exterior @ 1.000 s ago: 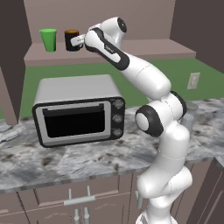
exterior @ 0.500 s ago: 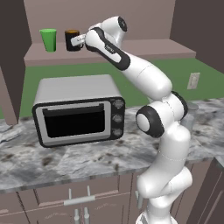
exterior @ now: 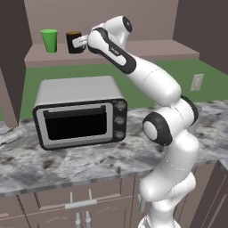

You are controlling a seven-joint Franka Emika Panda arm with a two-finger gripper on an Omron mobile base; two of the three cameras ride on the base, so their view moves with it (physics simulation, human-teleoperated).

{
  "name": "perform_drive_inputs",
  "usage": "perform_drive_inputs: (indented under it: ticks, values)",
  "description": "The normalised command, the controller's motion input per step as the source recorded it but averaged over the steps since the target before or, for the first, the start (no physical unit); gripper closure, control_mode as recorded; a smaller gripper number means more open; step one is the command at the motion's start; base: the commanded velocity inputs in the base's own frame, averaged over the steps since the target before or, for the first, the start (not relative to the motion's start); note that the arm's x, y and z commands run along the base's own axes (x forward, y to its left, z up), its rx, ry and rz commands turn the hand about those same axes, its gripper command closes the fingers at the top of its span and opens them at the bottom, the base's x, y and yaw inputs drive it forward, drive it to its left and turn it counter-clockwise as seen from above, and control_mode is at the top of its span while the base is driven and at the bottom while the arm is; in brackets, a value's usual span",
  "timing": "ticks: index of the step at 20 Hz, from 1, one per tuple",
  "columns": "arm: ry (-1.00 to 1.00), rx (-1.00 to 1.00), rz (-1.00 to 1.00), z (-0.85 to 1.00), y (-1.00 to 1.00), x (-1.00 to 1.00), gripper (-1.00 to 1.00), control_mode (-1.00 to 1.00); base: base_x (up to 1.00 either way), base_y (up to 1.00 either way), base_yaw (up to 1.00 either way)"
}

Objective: There is a tray on the dining counter. Grab the cup, mug, and pitcher and place them on the tray. The pitcher may be placed next to the tray if it cannot fit the tray.

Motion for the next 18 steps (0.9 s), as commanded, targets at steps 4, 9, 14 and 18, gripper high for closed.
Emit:
perform_drive_inputs:
  ticks: [4,9,14,18]
  values:
    - [0.00,0.00,0.00,0.00,0.00,-0.06,1.00,-1.00,0.00,0.00,0.00]
    - [-0.01,0.00,0.00,0.00,0.00,0.00,1.00,-1.00,0.00,0.00,0.00]
    - [-0.01,0.00,-0.01,0.00,0.00,-0.01,1.00,-1.00,0.00,0.00,0.00]
    - [-0.04,0.00,-0.04,0.00,0.00,-0.02,1.00,-1.00,0.00,0.00,0.00]
